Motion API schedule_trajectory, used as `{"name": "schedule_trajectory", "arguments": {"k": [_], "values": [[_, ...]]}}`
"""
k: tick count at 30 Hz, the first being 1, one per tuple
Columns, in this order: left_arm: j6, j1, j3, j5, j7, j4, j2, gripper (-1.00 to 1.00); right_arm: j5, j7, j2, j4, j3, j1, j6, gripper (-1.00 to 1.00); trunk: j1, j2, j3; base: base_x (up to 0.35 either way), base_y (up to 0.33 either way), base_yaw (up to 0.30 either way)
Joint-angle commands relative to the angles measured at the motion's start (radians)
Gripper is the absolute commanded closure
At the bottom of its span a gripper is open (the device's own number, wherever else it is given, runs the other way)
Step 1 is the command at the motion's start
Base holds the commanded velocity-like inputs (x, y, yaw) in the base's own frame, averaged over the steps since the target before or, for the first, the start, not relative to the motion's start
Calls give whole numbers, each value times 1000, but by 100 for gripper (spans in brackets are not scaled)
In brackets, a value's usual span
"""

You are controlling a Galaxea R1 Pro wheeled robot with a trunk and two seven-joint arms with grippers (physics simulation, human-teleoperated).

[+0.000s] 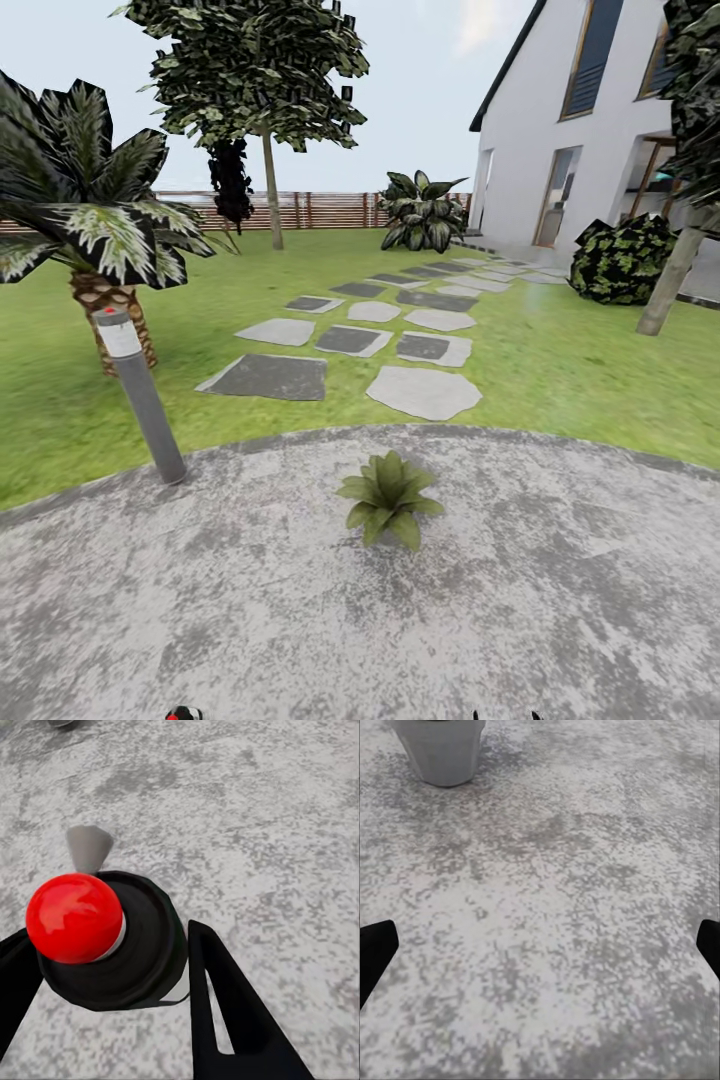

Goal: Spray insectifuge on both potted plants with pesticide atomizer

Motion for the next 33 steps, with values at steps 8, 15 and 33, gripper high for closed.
{"name": "schedule_trajectory", "arguments": {"k": [8,15,33], "values": [[-1,-1,-7,-9,7,-2,3,100,1,-10,1,-1,10,-1,-3,-100,0,0,0,0,88,-24],[16,-12,-49,-112,-185,1,11,100,18,8,1,-12,19,-1,2,-100,0,0,1,0,0,-56],[419,-240,-51,-239,-968,-53,151,100,401,427,-19,-275,36,-100,259,-100,0,0,1,0,0,0]]}}
